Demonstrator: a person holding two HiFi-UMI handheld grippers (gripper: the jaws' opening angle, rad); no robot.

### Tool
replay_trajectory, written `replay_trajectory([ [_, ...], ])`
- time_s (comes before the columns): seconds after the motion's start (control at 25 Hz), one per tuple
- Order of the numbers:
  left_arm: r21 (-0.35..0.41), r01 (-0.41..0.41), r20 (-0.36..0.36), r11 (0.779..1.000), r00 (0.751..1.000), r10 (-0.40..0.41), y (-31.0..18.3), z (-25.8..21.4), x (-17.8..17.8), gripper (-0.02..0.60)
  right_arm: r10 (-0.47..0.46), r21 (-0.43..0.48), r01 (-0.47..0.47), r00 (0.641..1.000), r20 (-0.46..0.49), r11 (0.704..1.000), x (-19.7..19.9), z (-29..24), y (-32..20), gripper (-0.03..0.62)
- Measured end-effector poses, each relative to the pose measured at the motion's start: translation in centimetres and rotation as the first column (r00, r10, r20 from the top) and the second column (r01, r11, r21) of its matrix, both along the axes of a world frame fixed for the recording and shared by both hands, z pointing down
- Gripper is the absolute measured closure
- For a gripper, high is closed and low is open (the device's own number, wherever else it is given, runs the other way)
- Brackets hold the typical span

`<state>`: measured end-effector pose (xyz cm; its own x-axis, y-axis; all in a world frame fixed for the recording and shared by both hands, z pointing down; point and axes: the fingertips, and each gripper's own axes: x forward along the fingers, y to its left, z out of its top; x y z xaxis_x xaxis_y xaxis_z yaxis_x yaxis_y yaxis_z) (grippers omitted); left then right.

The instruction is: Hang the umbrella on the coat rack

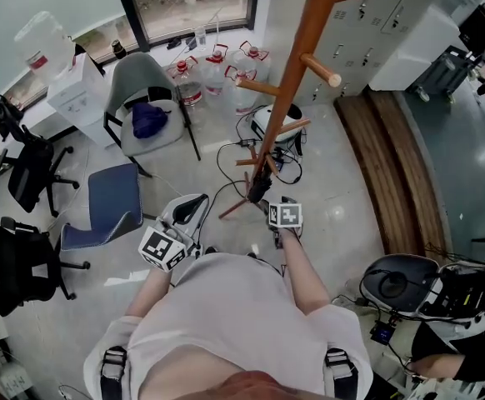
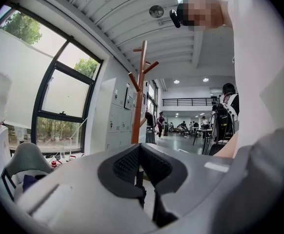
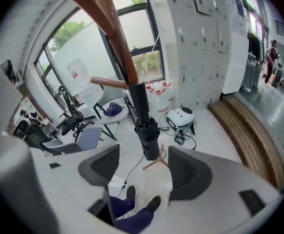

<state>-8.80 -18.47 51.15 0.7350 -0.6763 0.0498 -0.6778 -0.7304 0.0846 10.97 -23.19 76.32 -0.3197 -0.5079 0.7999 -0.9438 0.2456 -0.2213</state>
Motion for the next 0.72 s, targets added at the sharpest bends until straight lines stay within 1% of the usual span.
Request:
replay_trajectory([
  [0.08,0.001,-0.003,-0.003,1.000,1.000,0.003,0.2,0.1,0.1,0.571,-0.004,0.067,0.002,1.000,0.018,0.998,-0.2,-2.1,-0.5,0.310],
  [0.2,-0.005,0.004,-0.019,1.000,1.000,-0.004,0.2,-0.5,0.1,0.571,-0.011,0.163,0.006,1.000,0.028,0.987,-0.4,-5.8,-1.1,0.312],
  [0.32,0.014,-0.003,-0.020,1.000,1.000,0.004,0.2,-1.1,0.4,0.571,-0.018,0.248,0.009,0.999,0.035,0.969,-0.5,-9.3,-1.5,0.310],
  [0.4,0.021,0.000,-0.025,1.000,1.000,0.001,0.1,-1.4,0.4,0.571,-0.028,0.307,0.013,0.999,0.045,0.951,-0.7,-11.8,-1.6,0.312],
  [0.52,0.017,-0.003,-0.028,1.000,1.000,0.004,0.1,-1.8,0.4,0.571,-0.029,0.413,0.004,0.998,0.056,0.911,-1.0,-15.6,-1.6,0.312],
  [0.64,0.016,-0.003,-0.042,1.000,0.999,0.003,0.1,-2.6,0.1,0.571,-0.023,0.522,-0.015,0.997,0.067,0.853,-0.8,-19.4,-1.5,0.312],
  [0.72,0.024,0.006,-0.050,1.000,0.999,-0.005,0.1,-3.2,-0.1,0.571,-0.028,0.576,-0.022,0.997,0.078,0.817,-0.7,-21.7,-1.2,0.312],
])
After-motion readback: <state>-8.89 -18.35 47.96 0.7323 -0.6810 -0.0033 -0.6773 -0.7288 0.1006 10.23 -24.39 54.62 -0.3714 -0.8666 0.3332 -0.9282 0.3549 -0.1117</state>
